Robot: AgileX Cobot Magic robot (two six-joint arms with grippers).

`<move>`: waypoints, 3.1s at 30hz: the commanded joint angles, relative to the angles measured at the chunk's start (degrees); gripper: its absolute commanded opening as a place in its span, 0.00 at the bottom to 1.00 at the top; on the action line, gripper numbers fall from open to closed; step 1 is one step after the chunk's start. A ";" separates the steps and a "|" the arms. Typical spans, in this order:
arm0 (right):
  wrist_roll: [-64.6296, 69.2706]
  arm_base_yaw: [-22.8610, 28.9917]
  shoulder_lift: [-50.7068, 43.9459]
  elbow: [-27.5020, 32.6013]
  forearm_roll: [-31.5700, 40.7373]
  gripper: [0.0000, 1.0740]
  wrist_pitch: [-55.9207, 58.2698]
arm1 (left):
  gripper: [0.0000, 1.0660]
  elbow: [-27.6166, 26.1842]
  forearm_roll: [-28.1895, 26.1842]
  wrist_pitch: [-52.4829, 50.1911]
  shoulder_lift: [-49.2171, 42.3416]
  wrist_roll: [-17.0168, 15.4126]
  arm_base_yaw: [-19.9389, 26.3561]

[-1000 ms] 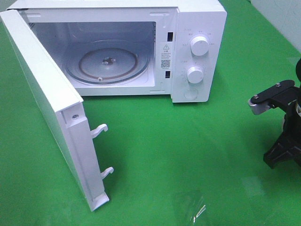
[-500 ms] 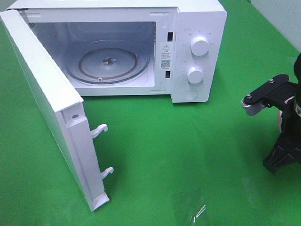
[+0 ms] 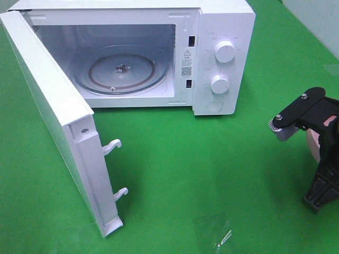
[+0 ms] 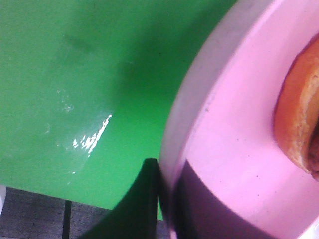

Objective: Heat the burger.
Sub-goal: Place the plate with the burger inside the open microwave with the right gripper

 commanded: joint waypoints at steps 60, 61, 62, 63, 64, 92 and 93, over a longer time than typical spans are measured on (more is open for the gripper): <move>4.47 28.42 -4.87 2.58 -4.87 0.03 14.21 | 0.92 0.11 -0.17 0.40 -0.29 -0.11 -0.17; 4.24 28.42 -4.87 2.58 -5.61 0.03 14.04 | 0.92 0.11 -0.17 0.40 -0.29 -0.11 -0.17; 4.24 28.42 -4.87 2.58 -5.61 0.03 14.04 | 0.92 0.11 -0.17 0.40 -0.29 -0.11 -0.17; 3.55 28.42 -4.87 2.58 -7.10 0.03 13.64 | 0.92 0.11 -0.17 0.40 -0.29 -0.11 -0.17; 3.55 28.42 -4.87 2.58 -7.10 0.03 13.64 | 0.92 0.11 -0.17 0.40 -0.29 -0.11 -0.17; -2.98 28.42 -4.87 2.58 -14.95 0.04 5.04 | 0.92 0.11 -0.17 0.40 -0.29 -0.11 -0.17; -2.98 28.42 -4.87 2.58 -14.95 0.04 5.04 | 0.92 0.11 -0.17 0.40 -0.29 -0.11 -0.17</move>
